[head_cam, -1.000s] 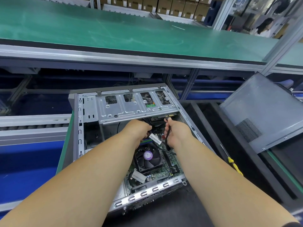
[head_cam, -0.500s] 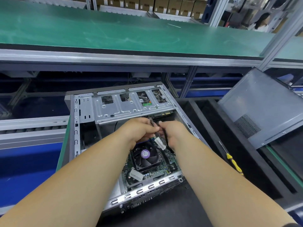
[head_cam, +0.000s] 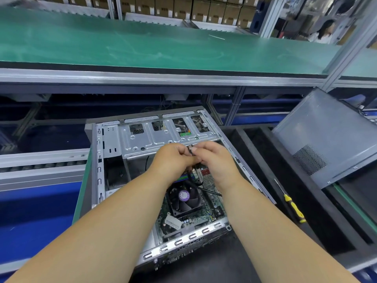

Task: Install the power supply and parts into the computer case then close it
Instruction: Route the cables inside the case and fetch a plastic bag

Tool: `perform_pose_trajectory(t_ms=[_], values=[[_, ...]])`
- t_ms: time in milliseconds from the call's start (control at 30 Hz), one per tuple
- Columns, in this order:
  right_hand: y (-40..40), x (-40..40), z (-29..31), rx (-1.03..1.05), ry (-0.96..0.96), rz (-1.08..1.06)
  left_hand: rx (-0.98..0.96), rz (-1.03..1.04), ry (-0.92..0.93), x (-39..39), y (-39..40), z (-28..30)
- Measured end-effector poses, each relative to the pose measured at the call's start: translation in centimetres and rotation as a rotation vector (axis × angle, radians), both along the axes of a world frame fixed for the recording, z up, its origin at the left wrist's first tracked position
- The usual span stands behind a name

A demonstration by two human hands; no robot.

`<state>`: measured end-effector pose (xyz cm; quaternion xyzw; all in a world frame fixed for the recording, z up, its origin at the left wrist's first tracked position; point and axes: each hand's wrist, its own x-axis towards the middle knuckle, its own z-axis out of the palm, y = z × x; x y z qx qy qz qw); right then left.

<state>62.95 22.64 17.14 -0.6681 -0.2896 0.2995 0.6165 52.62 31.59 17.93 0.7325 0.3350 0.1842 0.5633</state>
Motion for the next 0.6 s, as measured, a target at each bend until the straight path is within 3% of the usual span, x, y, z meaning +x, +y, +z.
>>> perform_pose_trajectory(t_ms=[100, 200, 300, 367, 433, 533, 600], values=[[-0.1, 0.1, -0.1, 0.075, -0.049, -0.049, -0.025, -0.012, -0.039, 0.1, -0.1, 0.3], [-0.2, 0.9, 0.1, 0.214, 0.044, -0.200, -0.002, 0.030, -0.075, 0.2, -0.2, 0.3], [-0.3, 1.7, -0.1, 0.275, 0.335, -0.266, 0.201, 0.084, 0.219, 0.0, 0.5, -0.2], [-0.2, 1.9, -0.2, 0.206, 0.666, -0.263, 0.304, 0.034, 0.422, -0.1, 0.8, -0.6], [-0.1, 1.9, -0.4, 0.035, 0.823, -0.256, 0.320, 0.045, 0.487, 0.1, 0.8, -1.0], [0.3, 1.7, -0.6, -0.094, 0.843, -0.258, 0.257, -0.026, 0.553, 0.6, 0.7, -1.3], [0.4, 1.7, -0.6, -0.102, 0.818, -0.248, 0.028, -0.103, 0.475, 1.0, 0.8, -1.7]])
